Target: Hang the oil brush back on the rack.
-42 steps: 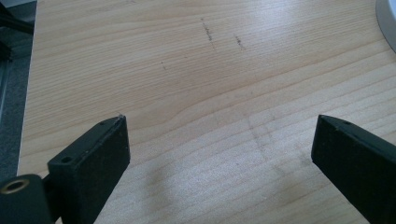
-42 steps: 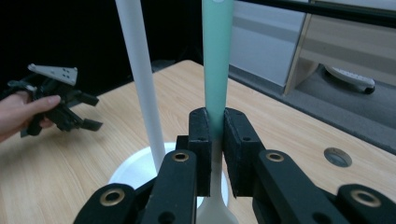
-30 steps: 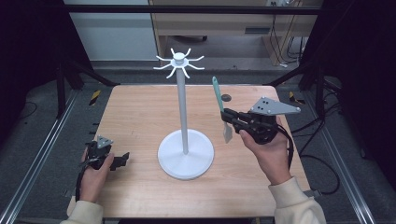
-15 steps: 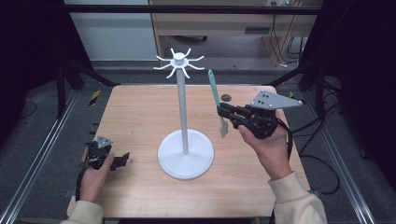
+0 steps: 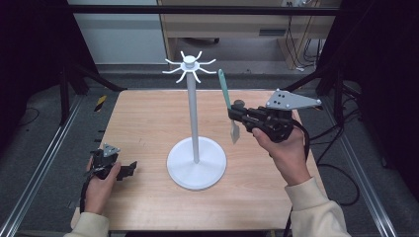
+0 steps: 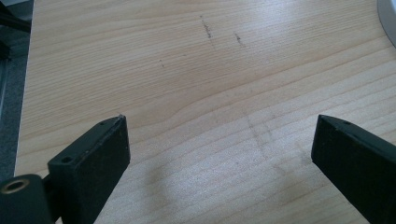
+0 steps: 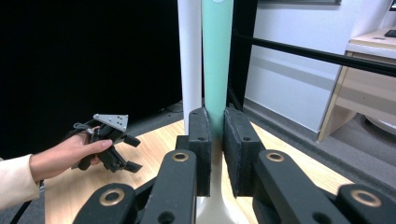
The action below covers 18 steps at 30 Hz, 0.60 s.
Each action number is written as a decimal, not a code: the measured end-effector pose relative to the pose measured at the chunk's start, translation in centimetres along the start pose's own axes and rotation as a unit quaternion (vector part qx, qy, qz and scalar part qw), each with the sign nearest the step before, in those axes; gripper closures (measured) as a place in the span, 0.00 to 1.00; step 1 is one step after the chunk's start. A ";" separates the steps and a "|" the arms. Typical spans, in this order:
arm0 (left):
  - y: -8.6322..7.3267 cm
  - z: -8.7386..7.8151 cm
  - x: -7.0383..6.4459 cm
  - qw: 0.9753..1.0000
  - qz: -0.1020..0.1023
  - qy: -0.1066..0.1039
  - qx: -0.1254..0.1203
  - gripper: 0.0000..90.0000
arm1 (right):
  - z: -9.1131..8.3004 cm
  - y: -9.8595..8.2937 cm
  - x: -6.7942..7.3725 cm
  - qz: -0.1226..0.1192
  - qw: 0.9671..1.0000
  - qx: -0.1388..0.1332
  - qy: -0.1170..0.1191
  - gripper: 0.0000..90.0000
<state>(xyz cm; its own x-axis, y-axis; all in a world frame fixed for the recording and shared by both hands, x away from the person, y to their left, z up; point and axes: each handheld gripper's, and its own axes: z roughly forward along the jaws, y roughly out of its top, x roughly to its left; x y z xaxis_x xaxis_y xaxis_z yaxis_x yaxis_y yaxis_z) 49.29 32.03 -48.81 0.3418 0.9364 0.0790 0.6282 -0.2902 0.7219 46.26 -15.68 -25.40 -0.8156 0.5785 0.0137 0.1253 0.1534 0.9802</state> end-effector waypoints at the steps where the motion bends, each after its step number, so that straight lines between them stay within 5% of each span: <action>1: 0.0 0.0 0.0 1.000 0.000 0.000 0.000 0.04 | 0.0 0.0 0.0 -0.001 1.000 0.001 0.001 0.91; 18: 0.0 0.0 0.0 1.000 0.001 0.001 0.000 0.04 | 0.6 0.5 0.0 -0.001 1.000 0.009 0.014 0.91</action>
<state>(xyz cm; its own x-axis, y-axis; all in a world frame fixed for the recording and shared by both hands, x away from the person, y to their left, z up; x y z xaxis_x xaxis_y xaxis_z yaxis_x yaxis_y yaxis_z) 49.29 32.05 -48.80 0.3417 0.9364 0.0804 0.6279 -0.2912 0.7217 46.66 -15.17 -25.07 -0.8308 0.5564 0.0173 0.1332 0.1685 0.9767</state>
